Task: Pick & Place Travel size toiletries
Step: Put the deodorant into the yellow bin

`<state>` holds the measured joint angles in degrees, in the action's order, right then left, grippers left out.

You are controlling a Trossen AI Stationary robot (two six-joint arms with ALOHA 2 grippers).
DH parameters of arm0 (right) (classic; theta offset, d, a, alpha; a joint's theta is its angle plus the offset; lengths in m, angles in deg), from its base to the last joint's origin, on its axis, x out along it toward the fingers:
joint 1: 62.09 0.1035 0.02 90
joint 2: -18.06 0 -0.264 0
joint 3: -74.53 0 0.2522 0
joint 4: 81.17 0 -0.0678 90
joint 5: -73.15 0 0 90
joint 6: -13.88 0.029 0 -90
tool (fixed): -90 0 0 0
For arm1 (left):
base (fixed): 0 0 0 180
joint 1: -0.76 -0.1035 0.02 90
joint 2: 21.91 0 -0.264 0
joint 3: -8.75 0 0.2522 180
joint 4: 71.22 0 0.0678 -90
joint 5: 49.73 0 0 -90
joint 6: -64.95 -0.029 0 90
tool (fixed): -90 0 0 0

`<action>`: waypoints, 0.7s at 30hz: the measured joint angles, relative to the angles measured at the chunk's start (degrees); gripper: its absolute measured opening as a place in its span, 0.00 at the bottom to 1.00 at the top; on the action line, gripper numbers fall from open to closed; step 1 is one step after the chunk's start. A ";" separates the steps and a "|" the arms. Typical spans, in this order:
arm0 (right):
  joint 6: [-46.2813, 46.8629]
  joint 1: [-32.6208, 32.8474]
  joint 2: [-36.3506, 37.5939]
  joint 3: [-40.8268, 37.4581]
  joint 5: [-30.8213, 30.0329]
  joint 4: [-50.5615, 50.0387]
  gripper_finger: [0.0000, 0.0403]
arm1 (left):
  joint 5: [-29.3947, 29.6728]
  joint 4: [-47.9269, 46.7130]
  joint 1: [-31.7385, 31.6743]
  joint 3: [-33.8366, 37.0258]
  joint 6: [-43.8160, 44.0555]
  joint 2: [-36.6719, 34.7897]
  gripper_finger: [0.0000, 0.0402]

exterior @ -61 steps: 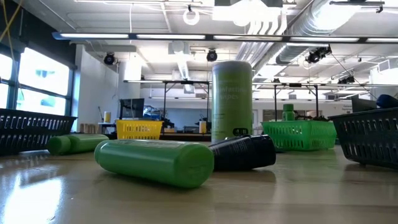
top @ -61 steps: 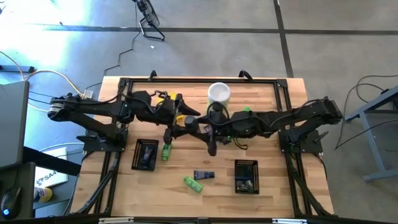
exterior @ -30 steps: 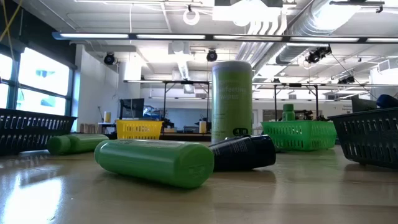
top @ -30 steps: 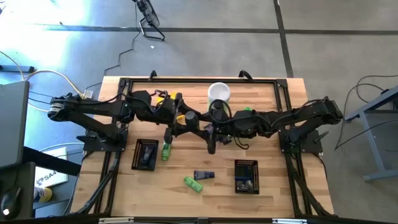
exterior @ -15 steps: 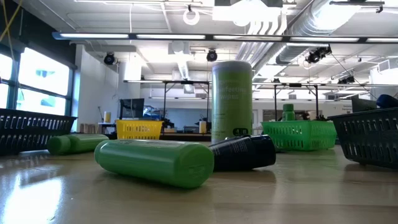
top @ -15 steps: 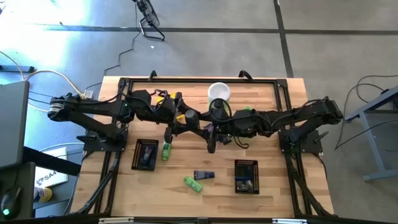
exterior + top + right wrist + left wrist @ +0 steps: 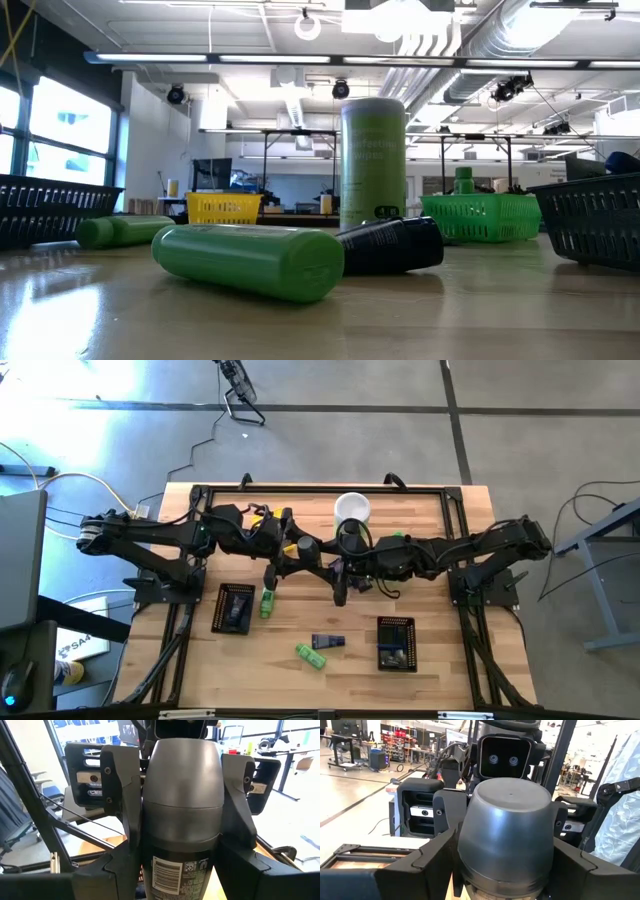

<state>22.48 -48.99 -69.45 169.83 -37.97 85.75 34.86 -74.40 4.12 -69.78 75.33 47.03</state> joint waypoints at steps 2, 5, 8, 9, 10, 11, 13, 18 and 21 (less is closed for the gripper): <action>-1.40 0.02 0.00 0.00 0.12 -0.34 0.56 | -0.17 0.03 0.00 0.00 0.96 0.00 0.60; -1.60 0.02 0.00 0.00 1.87 -0.21 0.64 | -1.50 0.33 0.09 0.00 0.82 0.07 0.59; -1.52 0.09 0.00 0.00 2.71 -0.20 0.73 | -2.78 0.35 0.09 0.00 0.79 0.07 0.59; -1.43 0.07 0.00 0.00 2.72 -0.19 0.76 | -2.57 0.33 0.07 0.00 0.74 0.07 0.59; -1.38 0.06 0.00 0.00 2.68 -0.22 0.79 | -2.38 0.31 0.05 0.00 0.62 0.07 0.60; -1.38 0.04 0.00 0.00 2.64 -0.36 0.82 | -2.17 0.25 0.02 0.00 0.61 0.07 0.60; -1.38 0.04 0.00 0.00 2.43 -1.46 0.85 | -2.19 -0.20 0.04 0.00 0.61 0.09 0.60; 1.18 0.02 0.60 0.04 1.30 -9.49 0.85 | -2.23 -2.46 0.08 0.07 -0.22 -0.73 0.60; 2.50 0.02 1.22 0.02 1.22 -13.72 0.82 | -1.57 -5.94 0.00 0.09 -2.04 -3.09 0.60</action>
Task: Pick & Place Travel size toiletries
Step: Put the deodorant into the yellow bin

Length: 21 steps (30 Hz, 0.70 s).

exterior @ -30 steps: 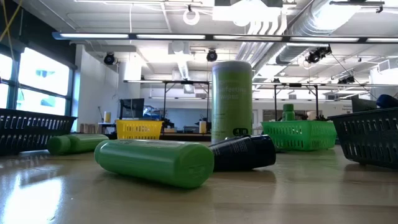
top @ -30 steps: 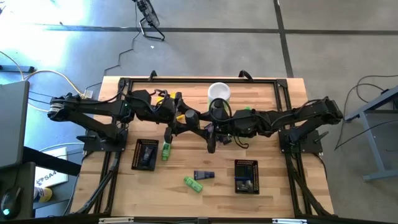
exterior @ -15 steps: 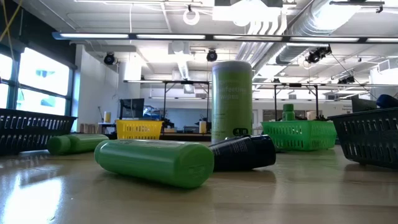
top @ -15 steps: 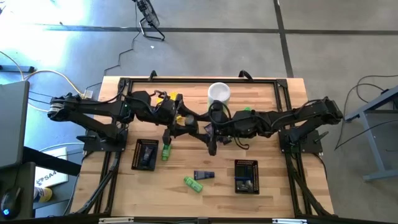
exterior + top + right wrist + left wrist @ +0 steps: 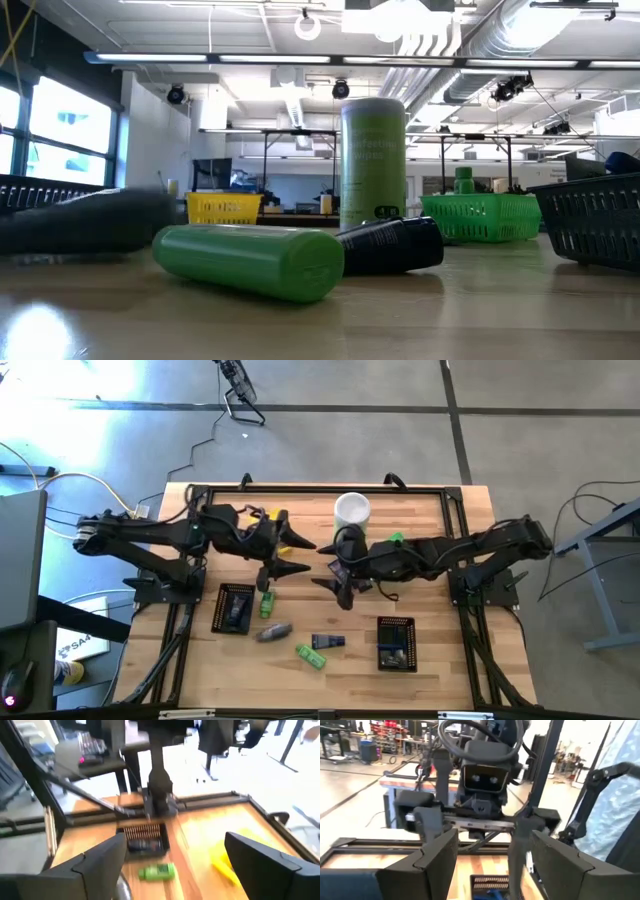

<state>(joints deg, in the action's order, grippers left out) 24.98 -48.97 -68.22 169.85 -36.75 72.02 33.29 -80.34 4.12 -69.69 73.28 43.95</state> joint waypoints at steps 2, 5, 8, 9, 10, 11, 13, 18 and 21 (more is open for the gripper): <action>0.98 0.00 0.32 0.02 0.47 -0.43 0.78 | 1.41 -2.45 0.02 0.00 -0.57 -1.94 0.60; 1.09 0.01 0.55 0.02 0.96 -0.87 0.73 | 2.90 -6.46 0.04 0.00 -0.33 -5.08 0.60; 1.11 0.13 0.57 0.02 2.87 -0.95 0.68 | 3.00 -11.08 0.02 -0.02 2.63 -8.25 0.60; 1.11 0.13 0.59 0.02 3.33 -0.92 0.67 | 3.01 -12.51 0.04 -0.02 4.38 -9.10 0.60; 1.11 0.13 0.61 0.02 3.52 -0.92 0.65 | 3.01 -13.74 0.04 -0.03 6.30 -9.79 0.60; 1.11 0.13 0.61 0.02 3.54 -0.92 0.64 | 3.01 -15.21 0.04 -0.04 8.25 -10.50 0.60; 1.11 0.14 0.61 0.02 3.61 -1.01 0.61 | 3.01 -18.37 0.04 -0.04 11.46 -11.58 0.60; 1.11 0.11 0.61 0.02 3.52 -0.96 0.56 | -2.04 -24.82 0.07 -0.07 15.55 -12.45 0.60; 1.11 0.11 0.61 0.02 3.47 -0.96 0.54 | -6.70 -28.72 0.08 -0.07 19.21 -12.28 0.60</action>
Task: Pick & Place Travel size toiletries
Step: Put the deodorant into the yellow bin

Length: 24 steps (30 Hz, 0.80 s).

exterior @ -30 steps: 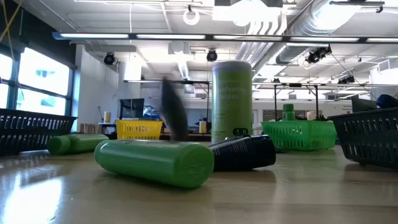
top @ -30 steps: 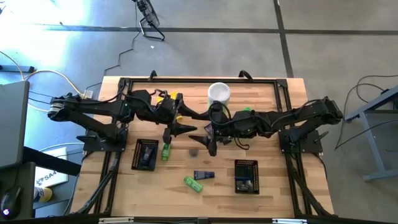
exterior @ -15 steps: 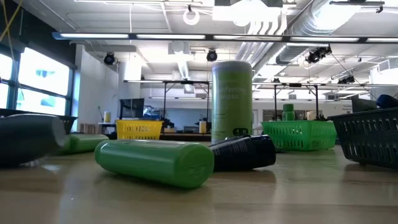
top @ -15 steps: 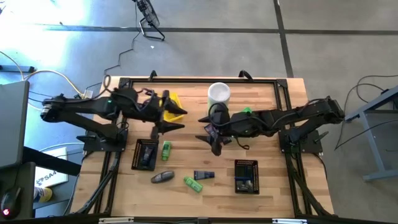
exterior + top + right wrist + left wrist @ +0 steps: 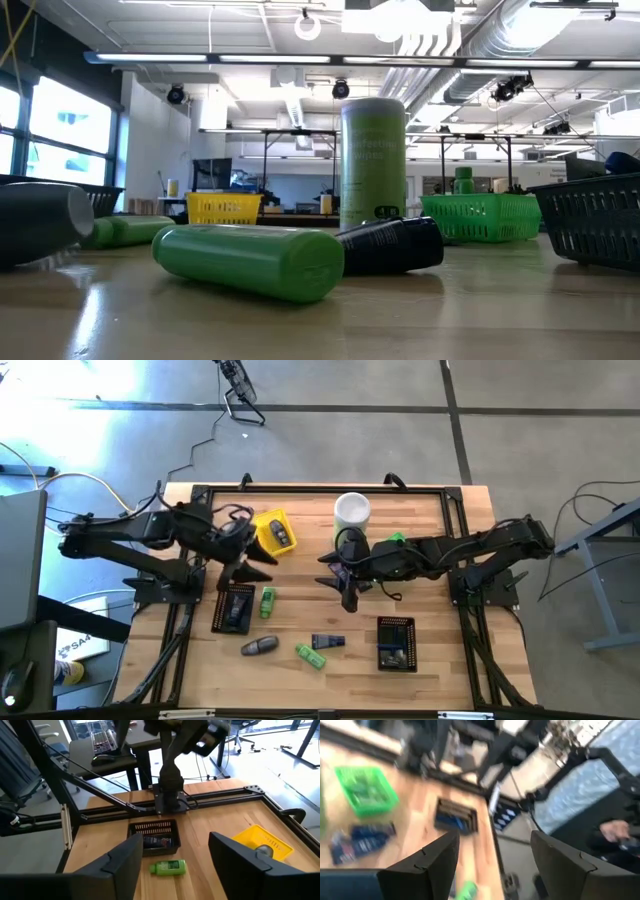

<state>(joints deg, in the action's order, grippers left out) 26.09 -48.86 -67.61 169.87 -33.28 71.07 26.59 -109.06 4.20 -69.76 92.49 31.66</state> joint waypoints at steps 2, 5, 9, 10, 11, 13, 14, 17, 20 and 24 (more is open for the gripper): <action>0.00 0.00 0.00 0.00 -0.07 0.00 0.54 | -0.73 -1.40 0.63 0.00 1.35 0.71 0.60; 0.00 0.00 0.00 -0.01 -0.08 0.01 0.52 | -0.45 -2.40 2.92 0.04 1.94 1.56 0.60; 0.00 0.00 0.00 -0.02 -0.09 -0.20 0.51 | 1.59 -2.40 6.59 -0.02 4.44 2.58 0.60; 0.00 0.00 0.00 -0.02 -0.09 -0.64 0.51 | 2.65 -2.27 7.66 -0.04 5.41 2.85 0.60; 0.00 0.00 0.00 -0.02 -0.09 -1.33 0.50 | 4.03 -2.45 8.73 -0.04 6.33 2.93 0.60; 0.00 0.00 0.02 -0.02 -0.07 -3.50 0.50 | 6.56 -4.01 11.06 -0.03 8.02 2.96 0.60; 0.05 0.00 0.15 -0.03 -0.05 -4.70 0.49 | 7.70 -4.74 12.36 -0.02 9.14 2.96 0.60; 1.48 0.00 0.49 -0.09 0.07 -6.74 0.47 | 10.99 -8.53 16.18 -0.04 12.14 2.93 0.60; 2.99 0.00 0.50 -0.09 0.11 -6.75 0.45 | 14.54 -13.24 20.53 -0.02 15.68 2.93 0.60; 3.65 0.22 0.50 -0.09 0.11 -6.23 0.43 | 21.12 -19.15 25.91 -0.02 20.85 4.15 0.60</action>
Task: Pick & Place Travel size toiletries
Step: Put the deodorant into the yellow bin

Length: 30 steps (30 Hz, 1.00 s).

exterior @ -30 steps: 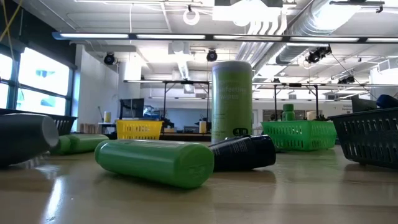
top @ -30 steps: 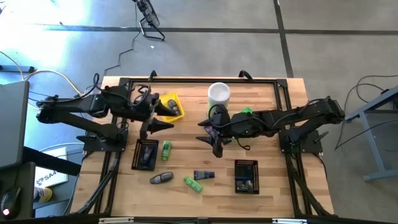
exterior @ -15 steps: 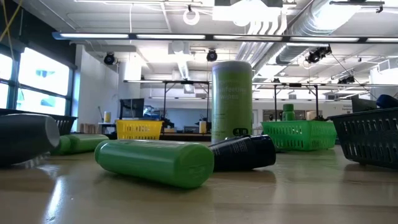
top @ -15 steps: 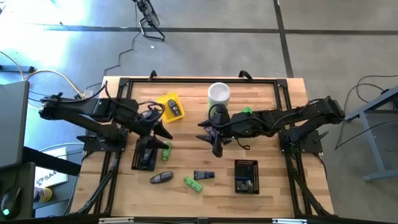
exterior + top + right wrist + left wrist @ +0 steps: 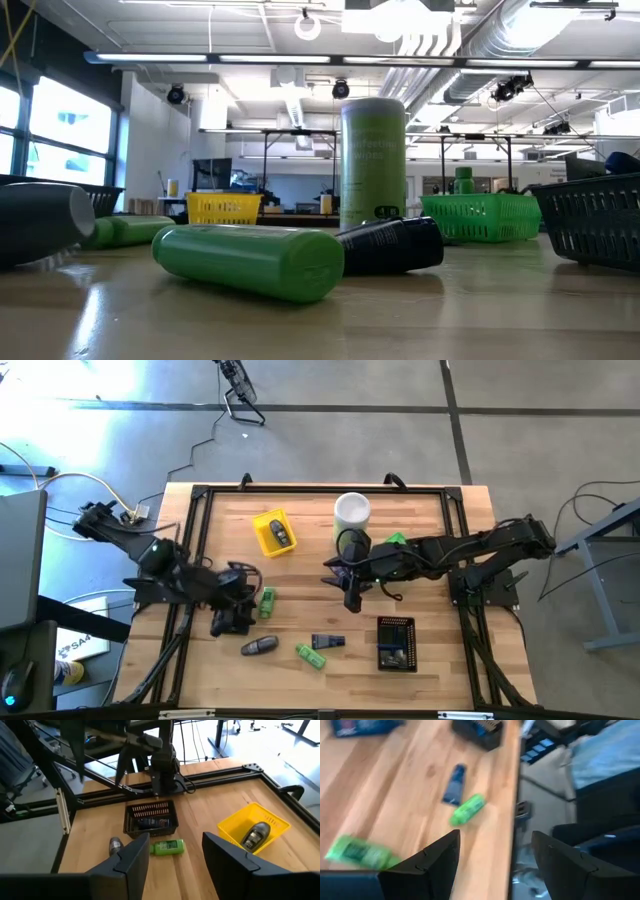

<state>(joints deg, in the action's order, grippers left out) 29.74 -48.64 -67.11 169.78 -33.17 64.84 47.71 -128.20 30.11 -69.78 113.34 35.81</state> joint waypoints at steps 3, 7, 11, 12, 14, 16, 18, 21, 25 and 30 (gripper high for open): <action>2.11 0.04 0.00 0.00 0.06 -0.12 0.42 | 3.42 -1.71 3.15 0.00 3.65 1.54 0.60; 4.05 0.15 0.00 0.00 0.20 -0.13 0.42 | 3.89 -1.49 6.07 0.00 5.63 4.57 0.60; 5.54 0.45 -0.04 0.00 0.47 -0.14 0.42 | 3.93 -1.86 7.98 0.00 6.34 8.21 0.60; 5.56 0.46 -0.04 0.00 0.95 -0.16 0.42 | 3.95 -2.03 8.31 0.00 6.36 9.19 0.60; 5.73 0.46 -0.04 0.00 2.32 -0.18 0.42 | 4.01 -2.10 9.05 0.00 6.20 11.26 0.60; 6.73 0.44 -0.06 0.00 3.27 -0.46 0.41 | 4.07 -2.74 9.58 0.00 5.68 13.19 0.60; 7.59 0.44 -0.05 0.00 3.80 -1.11 0.41 | 4.09 -4.46 10.25 0.00 5.54 15.19 0.60; 8.66 0.44 -0.07 0.01 5.81 -3.39 0.40 | 4.05 -7.42 10.67 0.00 5.89 18.38 0.60; 8.51 0.44 -0.09 0.00 8.29 -5.59 0.37 | 4.07 -8.05 10.92 0.02 5.85 22.47 0.60; 6.08 0.44 -0.09 0.02 10.83 -6.56 0.35 | 4.23 -6.50 10.82 0.02 3.50 26.42 0.60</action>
<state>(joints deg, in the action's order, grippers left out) 35.82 -48.20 -67.20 169.81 -22.33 58.28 51.94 -134.70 40.93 -69.76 116.84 62.24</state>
